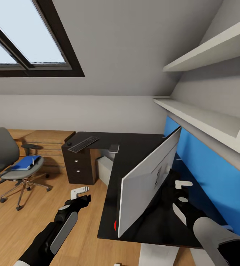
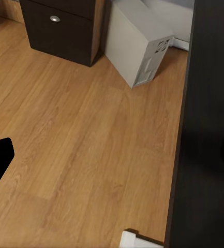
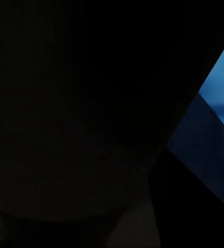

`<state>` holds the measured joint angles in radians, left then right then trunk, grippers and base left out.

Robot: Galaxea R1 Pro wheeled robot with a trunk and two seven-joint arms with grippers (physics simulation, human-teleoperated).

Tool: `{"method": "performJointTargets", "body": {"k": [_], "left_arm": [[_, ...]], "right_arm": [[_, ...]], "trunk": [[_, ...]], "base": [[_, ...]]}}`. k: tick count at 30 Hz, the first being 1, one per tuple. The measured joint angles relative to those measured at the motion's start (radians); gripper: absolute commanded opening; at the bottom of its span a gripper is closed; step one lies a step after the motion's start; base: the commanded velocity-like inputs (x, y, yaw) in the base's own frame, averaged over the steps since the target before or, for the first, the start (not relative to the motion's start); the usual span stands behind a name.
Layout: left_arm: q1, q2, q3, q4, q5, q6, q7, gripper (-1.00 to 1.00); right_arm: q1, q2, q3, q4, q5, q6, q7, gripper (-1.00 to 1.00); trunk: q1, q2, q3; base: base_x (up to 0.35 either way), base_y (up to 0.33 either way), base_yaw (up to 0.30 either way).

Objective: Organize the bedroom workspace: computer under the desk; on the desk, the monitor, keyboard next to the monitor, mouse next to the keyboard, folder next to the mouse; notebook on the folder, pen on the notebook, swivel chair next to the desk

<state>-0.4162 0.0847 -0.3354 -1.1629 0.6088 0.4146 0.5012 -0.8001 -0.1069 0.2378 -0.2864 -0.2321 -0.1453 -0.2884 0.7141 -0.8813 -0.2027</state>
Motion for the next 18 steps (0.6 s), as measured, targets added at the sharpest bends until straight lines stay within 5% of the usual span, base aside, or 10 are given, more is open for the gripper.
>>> {"method": "performJointTargets", "body": {"k": [13,18], "left_arm": [[0.0,0.0,0.0,0.0,0.0,0.0,0.0,1.0],[0.0,0.0,0.0,0.0,0.0,0.0,0.0,1.0]], "right_arm": [[0.0,0.0,-0.003,0.0,0.001,0.001,-0.001,-1.0],[0.0,0.001,0.002,0.001,-0.002,0.002,-0.004,-1.0]], "trunk": [[0.0,0.0,0.0],[0.0,0.0,0.0]], "base": [[0.0,0.0,0.0],[0.254,0.0,0.0]]}}
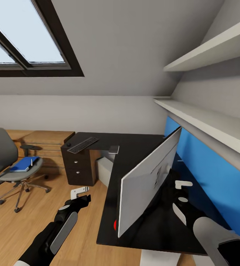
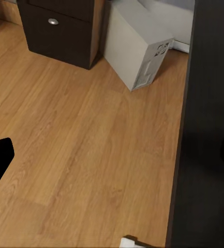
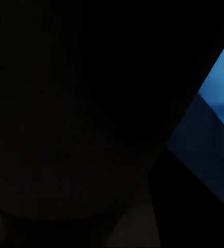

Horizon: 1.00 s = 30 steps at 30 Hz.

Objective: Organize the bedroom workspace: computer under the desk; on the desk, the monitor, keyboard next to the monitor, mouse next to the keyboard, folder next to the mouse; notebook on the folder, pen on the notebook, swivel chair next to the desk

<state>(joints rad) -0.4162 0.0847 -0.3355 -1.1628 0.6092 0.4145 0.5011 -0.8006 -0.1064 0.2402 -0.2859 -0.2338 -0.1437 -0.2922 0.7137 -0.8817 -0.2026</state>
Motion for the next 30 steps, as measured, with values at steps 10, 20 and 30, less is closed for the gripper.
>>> {"method": "performJointTargets", "body": {"k": [10,20,30], "left_arm": [[0.0,0.0,0.0,0.0,0.0,0.0,0.0,1.0],[0.0,0.0,0.001,0.0,0.0,0.0,0.0,1.0],[0.0,0.0,0.001,0.0,0.0,0.0,0.0,1.0]], "right_arm": [[0.0,0.0,-0.005,-0.001,0.003,0.0,0.0,-1.0],[0.0,0.0,-0.006,0.0,0.004,-0.001,0.0,-1.0],[0.0,0.0,-0.005,0.001,0.006,0.0,-0.001,-1.0]], "trunk": [[0.0,0.0,0.0],[0.0,0.0,0.0],[0.0,0.0,0.0]], "base": [[0.168,-0.069,0.0],[0.167,-0.117,0.0],[0.12,-0.08,0.0]]}}
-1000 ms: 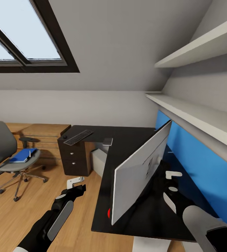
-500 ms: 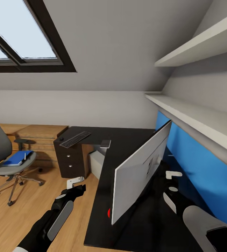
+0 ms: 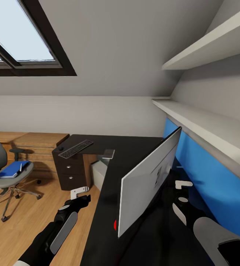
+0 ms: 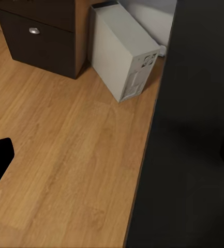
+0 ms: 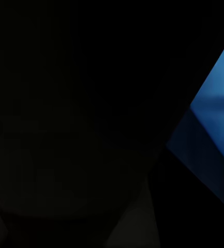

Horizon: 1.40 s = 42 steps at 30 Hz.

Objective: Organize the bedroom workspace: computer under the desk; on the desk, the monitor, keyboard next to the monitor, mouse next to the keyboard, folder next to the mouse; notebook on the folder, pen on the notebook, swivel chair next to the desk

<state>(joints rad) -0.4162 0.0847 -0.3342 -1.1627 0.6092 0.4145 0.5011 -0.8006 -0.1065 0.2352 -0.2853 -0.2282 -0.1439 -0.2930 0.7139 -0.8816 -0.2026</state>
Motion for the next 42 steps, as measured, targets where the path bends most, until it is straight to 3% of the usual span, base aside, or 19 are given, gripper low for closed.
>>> {"method": "performJointTargets", "body": {"k": [42], "left_arm": [[0.0,0.0,0.0,0.0,-0.001,0.0,0.0,1.0]], "right_arm": [[0.001,0.0,0.0,-0.002,-0.004,-0.002,0.0,-1.0]], "trunk": [[0.0,0.0,0.0]], "base": [[0.089,-0.001,0.0]]}}
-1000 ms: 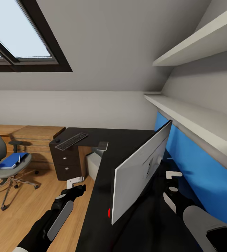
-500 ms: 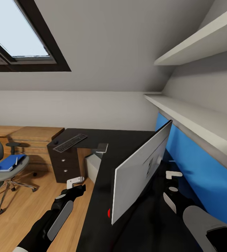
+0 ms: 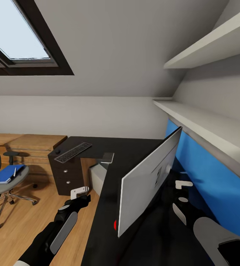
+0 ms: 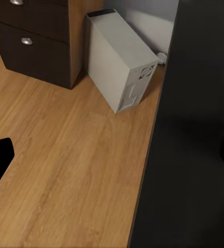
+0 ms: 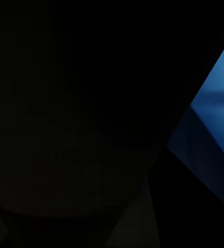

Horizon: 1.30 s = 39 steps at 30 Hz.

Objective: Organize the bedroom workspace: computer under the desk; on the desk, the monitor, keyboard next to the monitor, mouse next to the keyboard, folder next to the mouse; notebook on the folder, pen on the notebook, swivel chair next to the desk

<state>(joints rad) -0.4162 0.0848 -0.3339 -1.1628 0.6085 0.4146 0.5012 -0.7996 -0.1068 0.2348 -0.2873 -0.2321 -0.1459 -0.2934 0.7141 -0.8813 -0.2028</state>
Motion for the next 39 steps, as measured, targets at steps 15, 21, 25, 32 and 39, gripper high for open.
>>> {"method": "performJointTargets", "body": {"k": [15,21,25,32,39], "left_arm": [[0.0,0.0,-0.001,0.0,-0.001,0.0,0.0,1.0],[0.0,0.0,-0.002,0.0,-0.001,0.0,0.0,1.0],[0.0,0.0,-0.002,0.0,-0.001,0.0,0.0,1.0],[0.0,0.0,-0.002,0.0,-0.001,0.0,0.0,1.0],[0.0,0.0,-0.001,0.0,-0.001,0.0,0.0,1.0]], "right_arm": [[0.0,0.002,0.004,0.0,-0.005,0.0,-0.002,-1.0],[0.0,0.002,0.003,-0.001,-0.002,0.001,-0.001,-1.0],[0.0,0.001,0.003,0.0,-0.004,0.001,-0.002,-1.0],[0.0,0.002,0.003,0.0,-0.001,0.001,-0.001,-1.0],[0.0,0.003,0.004,0.0,0.001,0.001,-0.001,-1.0]], "trunk": [[0.0,0.0,0.0],[0.0,0.0,0.0],[0.0,0.0,0.0],[0.0,0.0,0.0],[0.0,0.0,0.0]], "base": [[0.028,0.0,0.0],[0.042,0.0,0.0],[0.101,0.0,0.0],[0.069,0.0,0.0],[0.072,0.0,0.0]]}}
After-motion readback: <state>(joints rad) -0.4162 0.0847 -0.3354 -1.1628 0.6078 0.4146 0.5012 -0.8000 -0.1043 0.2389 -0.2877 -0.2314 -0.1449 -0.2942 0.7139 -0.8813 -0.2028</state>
